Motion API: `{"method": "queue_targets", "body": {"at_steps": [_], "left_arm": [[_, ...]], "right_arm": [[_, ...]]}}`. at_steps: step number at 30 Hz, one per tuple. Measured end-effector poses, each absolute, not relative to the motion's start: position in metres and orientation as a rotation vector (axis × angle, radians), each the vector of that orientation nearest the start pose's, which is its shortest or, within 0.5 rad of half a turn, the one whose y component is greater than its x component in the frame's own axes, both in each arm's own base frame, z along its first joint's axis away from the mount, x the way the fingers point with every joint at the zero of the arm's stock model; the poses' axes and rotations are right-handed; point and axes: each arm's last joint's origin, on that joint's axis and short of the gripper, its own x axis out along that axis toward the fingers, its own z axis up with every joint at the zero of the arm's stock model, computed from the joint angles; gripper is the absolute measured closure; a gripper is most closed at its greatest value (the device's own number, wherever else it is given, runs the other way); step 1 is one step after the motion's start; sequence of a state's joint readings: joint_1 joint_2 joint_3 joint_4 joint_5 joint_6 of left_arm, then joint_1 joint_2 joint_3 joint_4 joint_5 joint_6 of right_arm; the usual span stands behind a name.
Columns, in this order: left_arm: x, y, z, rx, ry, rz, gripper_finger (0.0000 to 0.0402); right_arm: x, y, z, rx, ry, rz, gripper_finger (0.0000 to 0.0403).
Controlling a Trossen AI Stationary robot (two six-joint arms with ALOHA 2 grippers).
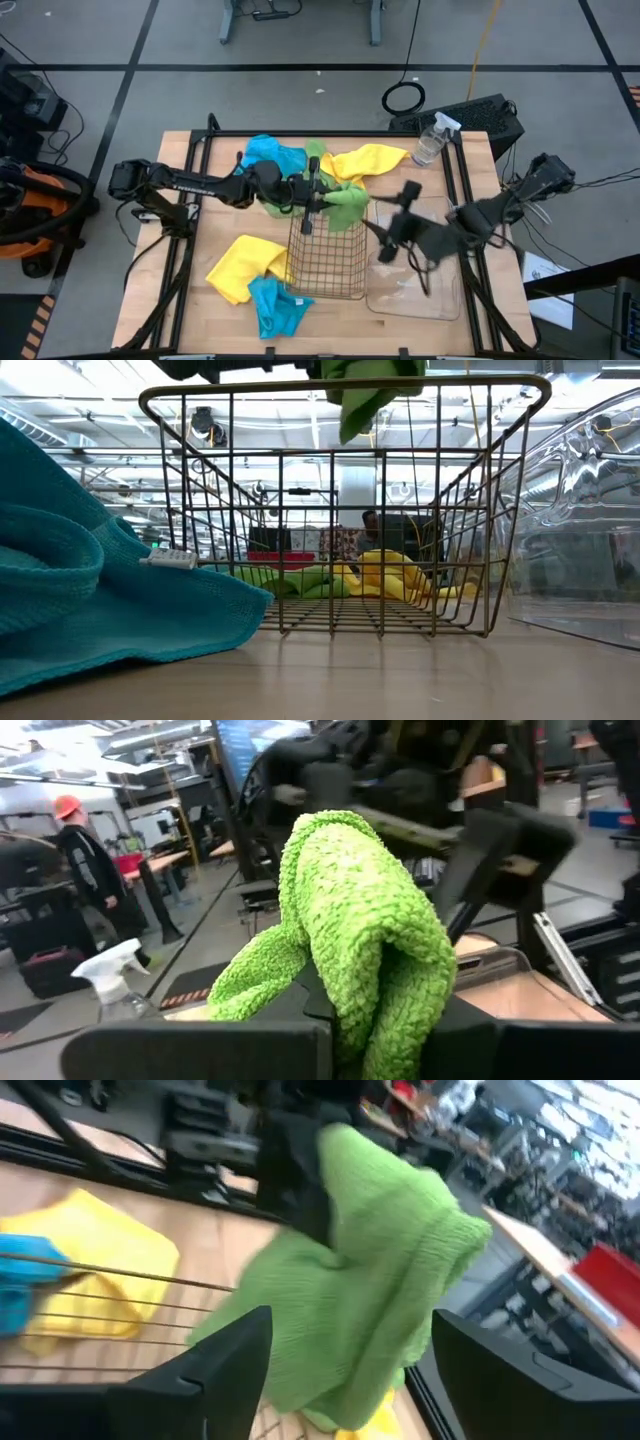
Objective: Sort microfiber towel by color & place in baskets
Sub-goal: Put the left green microfiber cloth into the top transparent bin
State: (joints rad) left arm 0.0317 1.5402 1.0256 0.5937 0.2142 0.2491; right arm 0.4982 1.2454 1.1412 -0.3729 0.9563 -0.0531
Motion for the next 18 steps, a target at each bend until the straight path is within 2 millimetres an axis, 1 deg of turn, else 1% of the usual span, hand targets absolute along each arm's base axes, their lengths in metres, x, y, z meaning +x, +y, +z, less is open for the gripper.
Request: {"method": "queue_targets", "body": {"at_steps": [3, 6, 10, 13, 16, 18], "left_arm": [[0.350, 0.009, 0.302, 0.281, -0.069, -0.240, 0.0366], [0.353, 0.009, 0.293, 0.348, -0.027, -0.271, 0.0366], [0.358, 0.005, 0.282, 0.363, 0.002, -0.293, 0.0366], [0.363, 0.003, 0.273, 0.354, 0.022, -0.317, 0.0366], [0.364, 0.003, 0.270, 0.350, 0.039, -0.327, 0.0366], [0.363, 0.004, 0.270, 0.348, 0.042, -0.328, 0.0366]], "right_arm": [[0.251, 0.086, 0.345, -0.340, 0.400, -0.472, 0.0126], [0.256, 0.077, 0.338, -0.296, 0.425, -0.444, 0.0118], [0.258, 0.073, 0.326, -0.243, 0.459, -0.372, 0.0118], [0.260, 0.072, 0.319, -0.203, 0.452, -0.336, 0.0126], [0.263, 0.072, 0.315, -0.154, 0.438, -0.280, 0.0144], [0.264, 0.073, 0.315, -0.138, 0.425, -0.253, 0.0164]]}}
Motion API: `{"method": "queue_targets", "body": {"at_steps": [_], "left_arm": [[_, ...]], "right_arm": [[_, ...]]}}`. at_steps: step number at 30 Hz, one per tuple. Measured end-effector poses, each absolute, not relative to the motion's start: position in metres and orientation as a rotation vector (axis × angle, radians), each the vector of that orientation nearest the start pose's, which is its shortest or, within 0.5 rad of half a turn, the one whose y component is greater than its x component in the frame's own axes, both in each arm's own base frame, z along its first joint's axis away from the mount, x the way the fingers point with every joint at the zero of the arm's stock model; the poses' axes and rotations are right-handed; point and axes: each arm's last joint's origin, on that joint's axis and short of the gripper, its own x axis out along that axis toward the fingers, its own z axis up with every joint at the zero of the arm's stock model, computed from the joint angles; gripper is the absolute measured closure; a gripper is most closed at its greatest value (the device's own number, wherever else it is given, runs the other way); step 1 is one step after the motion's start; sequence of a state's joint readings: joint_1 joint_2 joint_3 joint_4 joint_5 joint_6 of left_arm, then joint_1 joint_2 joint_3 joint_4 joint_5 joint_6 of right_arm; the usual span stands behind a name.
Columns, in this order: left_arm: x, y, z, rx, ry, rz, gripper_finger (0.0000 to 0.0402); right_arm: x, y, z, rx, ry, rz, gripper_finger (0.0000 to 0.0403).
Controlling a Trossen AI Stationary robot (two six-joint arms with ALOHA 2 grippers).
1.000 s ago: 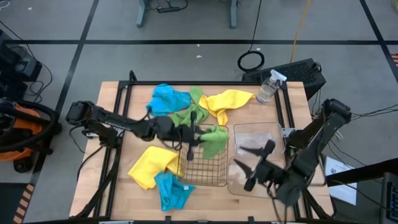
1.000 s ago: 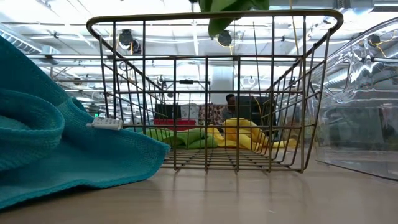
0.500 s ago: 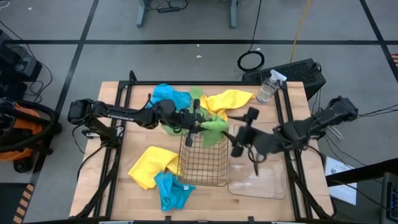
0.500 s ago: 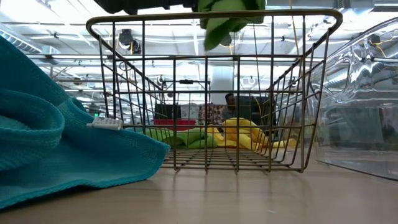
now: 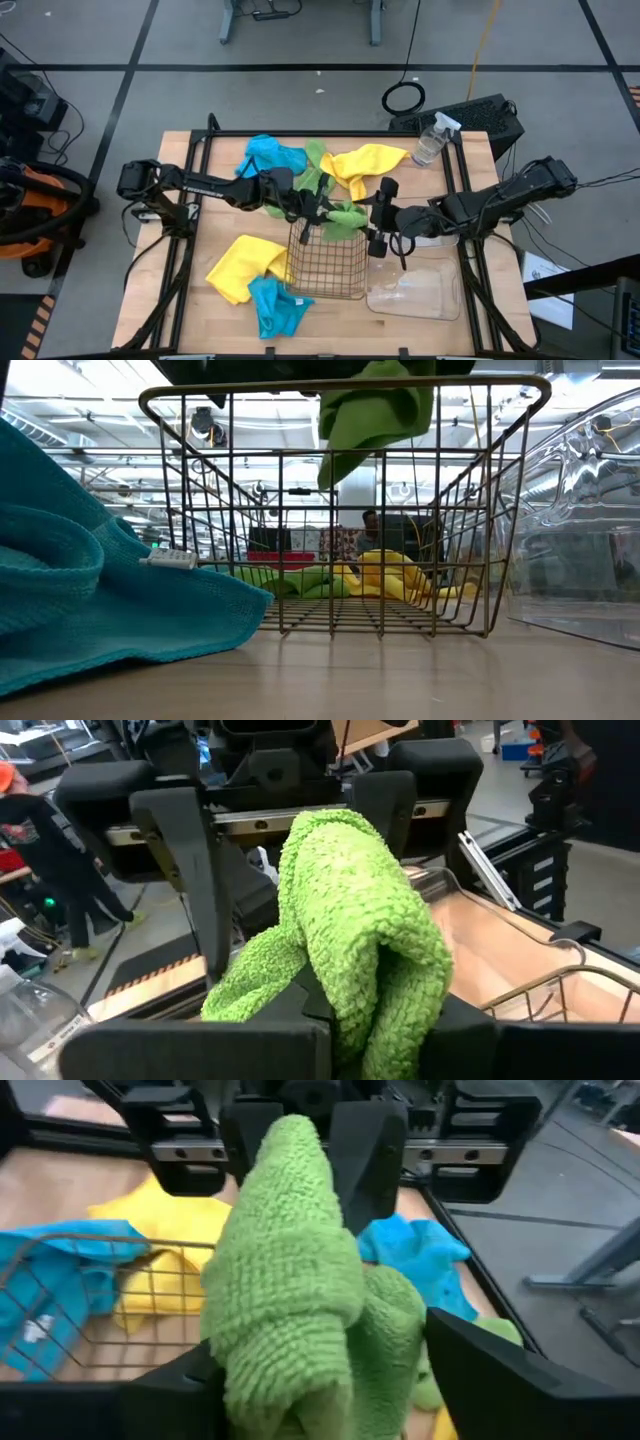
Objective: Sort microfiber towel by color & place in baskets
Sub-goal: Put the left green microfiber cloth into the top transparent bin
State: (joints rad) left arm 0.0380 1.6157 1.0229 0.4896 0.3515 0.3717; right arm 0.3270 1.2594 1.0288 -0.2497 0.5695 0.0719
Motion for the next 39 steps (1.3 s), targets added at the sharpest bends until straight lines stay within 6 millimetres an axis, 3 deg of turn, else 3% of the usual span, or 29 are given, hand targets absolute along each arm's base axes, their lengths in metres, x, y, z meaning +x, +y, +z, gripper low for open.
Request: {"method": "queue_targets", "body": {"at_steps": [6, 9, 11, 18, 22, 29, 39], "left_arm": [[0.363, 0.005, 0.269, 0.320, 0.062, -0.322, 0.0361], [0.363, 0.005, 0.266, 0.298, 0.098, -0.319, 0.0336], [0.363, 0.006, 0.265, 0.276, 0.109, -0.316, 0.0307], [0.363, 0.007, 0.263, 0.258, 0.126, -0.312, 0.0194], [0.361, 0.008, 0.261, 0.222, 0.181, -0.273, 0.0157], [0.355, 0.015, 0.257, 0.213, 0.300, -0.117, 0.0147], [0.343, 0.013, 0.258, 0.186, 0.419, -0.048, 0.0146]], "right_arm": [[0.270, 0.072, 0.308, -0.125, 0.432, -0.260, 0.0281], [0.272, 0.072, 0.305, -0.130, 0.446, -0.266, 0.0357], [0.272, 0.072, 0.305, -0.126, 0.448, -0.255, 0.0387], [0.271, 0.072, 0.304, -0.095, 0.470, -0.265, 0.0384], [0.263, 0.070, 0.305, -0.078, 0.556, -0.274, 0.0393], [0.237, 0.071, 0.322, -0.089, 0.595, -0.252, 0.0392], [0.169, 0.047, 0.336, -0.001, 0.735, -0.327, 0.0392]]}}
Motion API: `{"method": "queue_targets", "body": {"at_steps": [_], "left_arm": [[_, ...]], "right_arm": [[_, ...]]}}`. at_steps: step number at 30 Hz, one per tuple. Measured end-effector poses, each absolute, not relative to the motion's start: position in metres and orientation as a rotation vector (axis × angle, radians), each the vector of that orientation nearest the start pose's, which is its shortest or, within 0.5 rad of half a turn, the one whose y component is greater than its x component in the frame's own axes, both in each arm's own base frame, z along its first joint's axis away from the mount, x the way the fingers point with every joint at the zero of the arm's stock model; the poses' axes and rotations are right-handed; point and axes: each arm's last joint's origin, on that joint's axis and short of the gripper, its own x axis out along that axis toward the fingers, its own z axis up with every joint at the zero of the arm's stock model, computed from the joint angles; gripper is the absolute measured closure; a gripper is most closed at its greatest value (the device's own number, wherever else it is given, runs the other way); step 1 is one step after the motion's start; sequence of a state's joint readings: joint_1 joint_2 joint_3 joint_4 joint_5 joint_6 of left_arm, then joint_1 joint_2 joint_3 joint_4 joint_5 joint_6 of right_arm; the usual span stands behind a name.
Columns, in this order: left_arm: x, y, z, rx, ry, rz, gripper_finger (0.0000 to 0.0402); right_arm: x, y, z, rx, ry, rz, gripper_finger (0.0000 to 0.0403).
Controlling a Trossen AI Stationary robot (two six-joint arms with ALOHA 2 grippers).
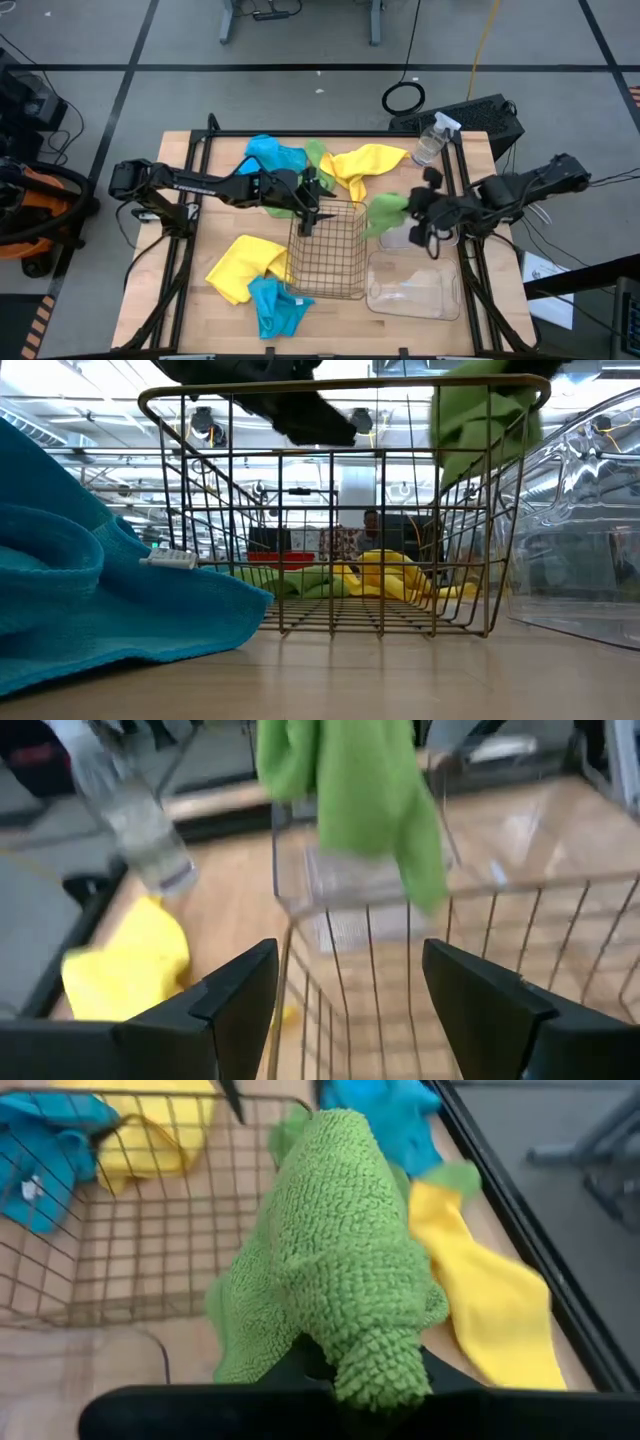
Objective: Sort microfiber towel by color & place in baskets
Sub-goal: Put the left green microfiber cloth into the top transparent bin
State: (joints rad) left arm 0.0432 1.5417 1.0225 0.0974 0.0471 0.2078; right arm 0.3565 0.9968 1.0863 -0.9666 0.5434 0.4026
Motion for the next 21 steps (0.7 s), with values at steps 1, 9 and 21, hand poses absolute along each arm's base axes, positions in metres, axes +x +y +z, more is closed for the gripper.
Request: {"method": "queue_targets", "body": {"at_steps": [1, 9, 21], "left_arm": [[0.341, 0.014, 0.257, 0.178, 0.441, -0.048, 0.0146], [0.337, 0.013, 0.252, 0.112, 0.514, -0.039, 0.0146], [0.340, 0.003, 0.256, 0.094, 0.466, -0.058, 0.0146]], "right_arm": [[0.163, 0.045, 0.336, 0.017, 0.743, -0.340, 0.0392], [0.135, 0.034, 0.330, 0.107, 0.876, -0.466, 0.0392], [0.147, 0.039, 0.316, 0.101, 1.005, -0.534, 0.0392]]}}
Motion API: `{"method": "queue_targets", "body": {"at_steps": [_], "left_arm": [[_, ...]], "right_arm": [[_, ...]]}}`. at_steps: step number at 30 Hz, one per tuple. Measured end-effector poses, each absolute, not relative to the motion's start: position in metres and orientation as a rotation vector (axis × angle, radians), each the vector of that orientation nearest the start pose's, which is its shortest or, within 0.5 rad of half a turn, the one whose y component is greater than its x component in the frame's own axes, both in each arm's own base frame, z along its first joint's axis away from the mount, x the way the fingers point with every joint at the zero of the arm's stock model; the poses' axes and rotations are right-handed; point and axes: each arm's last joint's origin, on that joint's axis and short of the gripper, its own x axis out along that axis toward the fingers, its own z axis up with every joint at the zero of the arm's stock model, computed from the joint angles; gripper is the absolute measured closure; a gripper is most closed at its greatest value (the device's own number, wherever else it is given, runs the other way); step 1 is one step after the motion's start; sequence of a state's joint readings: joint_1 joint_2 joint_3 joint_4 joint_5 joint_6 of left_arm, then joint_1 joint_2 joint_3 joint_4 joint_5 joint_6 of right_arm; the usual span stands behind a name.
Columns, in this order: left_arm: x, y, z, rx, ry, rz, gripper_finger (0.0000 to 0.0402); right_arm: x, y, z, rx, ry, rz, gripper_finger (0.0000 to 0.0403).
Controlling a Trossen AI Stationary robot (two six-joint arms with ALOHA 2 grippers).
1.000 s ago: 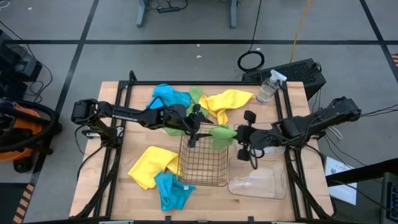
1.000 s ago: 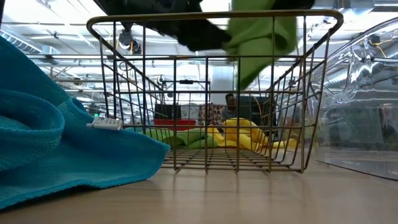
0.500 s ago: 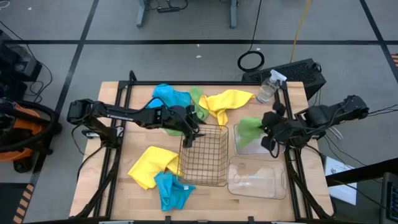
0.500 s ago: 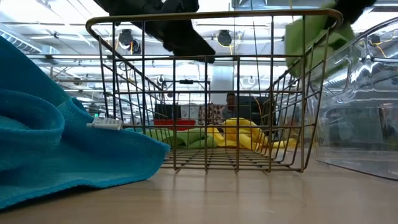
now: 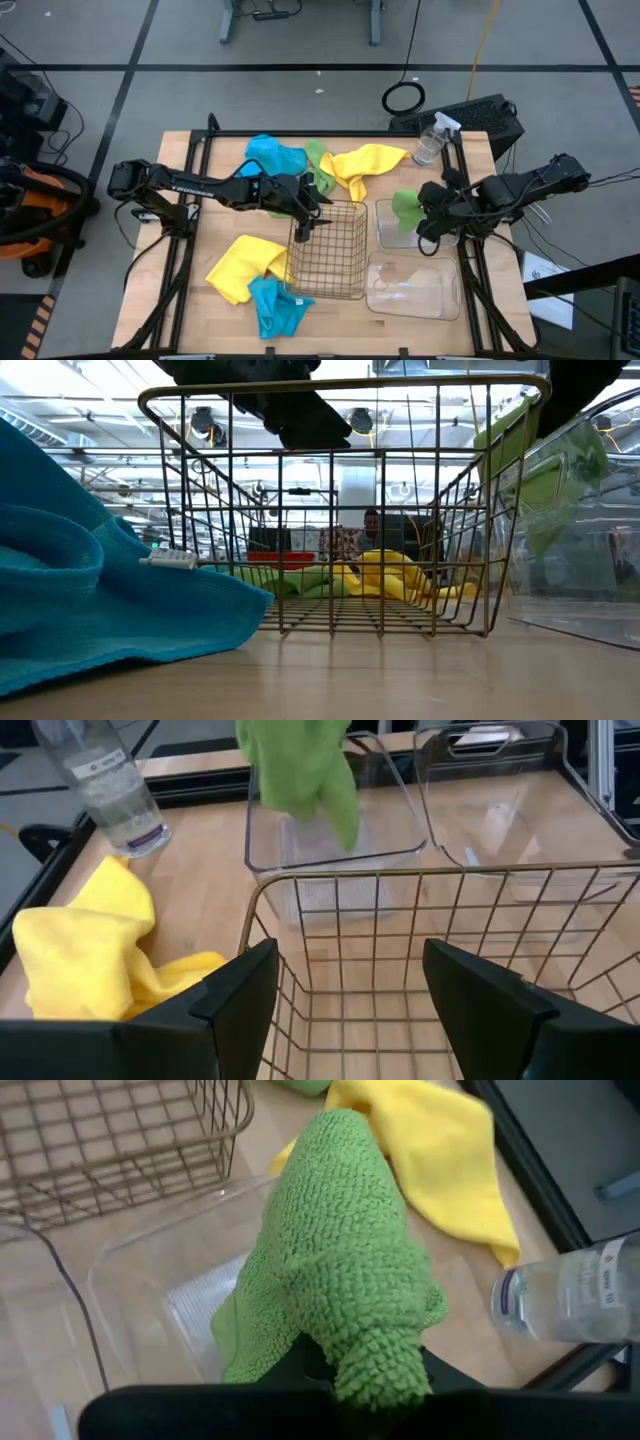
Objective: Sort microfiber towel by color & place in baskets
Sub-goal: Put the left green microfiber cloth into the top transparent bin
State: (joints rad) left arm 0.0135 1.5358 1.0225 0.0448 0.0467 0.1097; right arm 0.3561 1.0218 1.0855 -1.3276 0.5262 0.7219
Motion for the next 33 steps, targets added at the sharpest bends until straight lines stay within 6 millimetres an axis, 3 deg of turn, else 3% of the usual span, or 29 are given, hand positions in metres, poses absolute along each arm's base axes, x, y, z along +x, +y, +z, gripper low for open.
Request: {"method": "queue_targets", "body": {"at_steps": [10, 16, 25, 33], "left_arm": [[0.341, 0.000, 0.257, 0.107, 0.450, -0.068, 0.0146], [0.341, 0.000, 0.257, 0.149, 0.446, -0.079, 0.0146], [0.342, 0.000, 0.256, 0.151, 0.438, -0.079, 0.0146], [0.342, 0.000, 0.249, 0.156, 0.448, -0.086, 0.0146]], "right_arm": [[0.165, 0.046, 0.298, 0.044, 1.089, -0.561, 0.0392], [0.165, 0.046, 0.279, 0.034, 1.138, -0.585, 0.0392], [0.174, 0.051, 0.274, 0.105, 1.060, -0.501, 0.0392], [0.182, 0.051, 0.254, 0.161, 1.021, -0.466, 0.0392]]}}
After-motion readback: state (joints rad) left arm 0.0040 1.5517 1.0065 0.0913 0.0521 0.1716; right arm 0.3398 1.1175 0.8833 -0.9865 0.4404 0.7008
